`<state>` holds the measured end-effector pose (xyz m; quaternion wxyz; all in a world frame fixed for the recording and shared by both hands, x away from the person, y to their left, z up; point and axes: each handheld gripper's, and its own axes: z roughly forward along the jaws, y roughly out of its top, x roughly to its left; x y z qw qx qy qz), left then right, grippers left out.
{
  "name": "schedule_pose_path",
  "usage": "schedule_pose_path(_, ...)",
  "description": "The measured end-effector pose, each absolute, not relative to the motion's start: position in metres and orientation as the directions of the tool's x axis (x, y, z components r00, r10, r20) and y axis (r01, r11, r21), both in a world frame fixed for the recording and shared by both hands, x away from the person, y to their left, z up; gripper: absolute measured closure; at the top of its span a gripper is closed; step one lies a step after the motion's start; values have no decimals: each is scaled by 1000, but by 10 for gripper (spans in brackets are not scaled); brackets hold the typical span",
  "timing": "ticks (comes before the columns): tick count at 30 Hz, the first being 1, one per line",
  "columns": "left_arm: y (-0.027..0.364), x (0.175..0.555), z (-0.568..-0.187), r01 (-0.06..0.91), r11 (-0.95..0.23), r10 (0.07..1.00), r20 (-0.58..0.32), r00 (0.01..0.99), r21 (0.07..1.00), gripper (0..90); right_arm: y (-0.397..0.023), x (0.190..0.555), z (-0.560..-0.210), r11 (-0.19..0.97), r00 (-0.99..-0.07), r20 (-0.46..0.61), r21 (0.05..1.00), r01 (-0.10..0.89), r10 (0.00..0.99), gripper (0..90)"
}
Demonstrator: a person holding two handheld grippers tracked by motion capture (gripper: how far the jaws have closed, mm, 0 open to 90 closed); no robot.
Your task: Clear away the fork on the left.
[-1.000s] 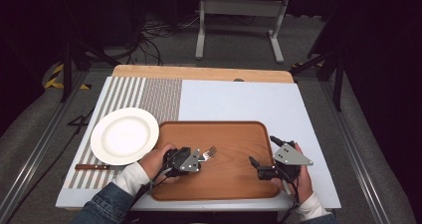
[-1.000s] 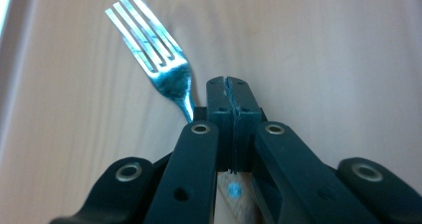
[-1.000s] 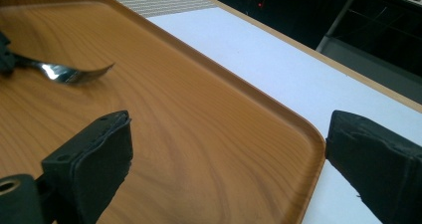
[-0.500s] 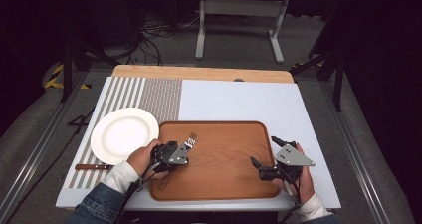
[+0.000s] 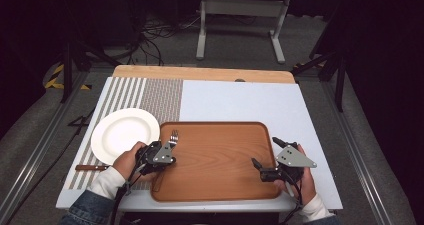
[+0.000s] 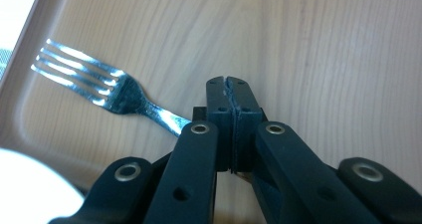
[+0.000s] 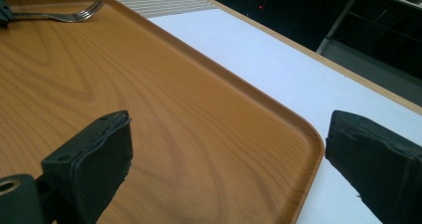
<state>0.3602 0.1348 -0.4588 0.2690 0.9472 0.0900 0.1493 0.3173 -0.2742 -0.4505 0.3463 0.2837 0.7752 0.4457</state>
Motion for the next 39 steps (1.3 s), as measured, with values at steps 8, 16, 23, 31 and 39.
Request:
schedule_pose_path(8,143,357,-460,109,-829,275,230,934,549,893,-274,317,-450,443,-600,-285,887,131,748,57)
schedule_pose_path(16,153,353,-462,130,-810,303,219,928,572,884,-274,317,-450,440,-599,-285,889,128,748,57)
schedule_pose_path(23,157,350,-460,98,-760,311,227,923,643,855,-276,316,-449,431,-597,-281,894,122,752,57)
schedule_pose_path(31,167,344,-449,55,-671,381,281,881,739,751,-275,316,-448,430,-603,-285,896,108,745,57)
schedule_pose_path(39,182,337,-445,43,-596,471,306,827,802,540,-277,315,-447,426,-603,-284,899,103,745,57)
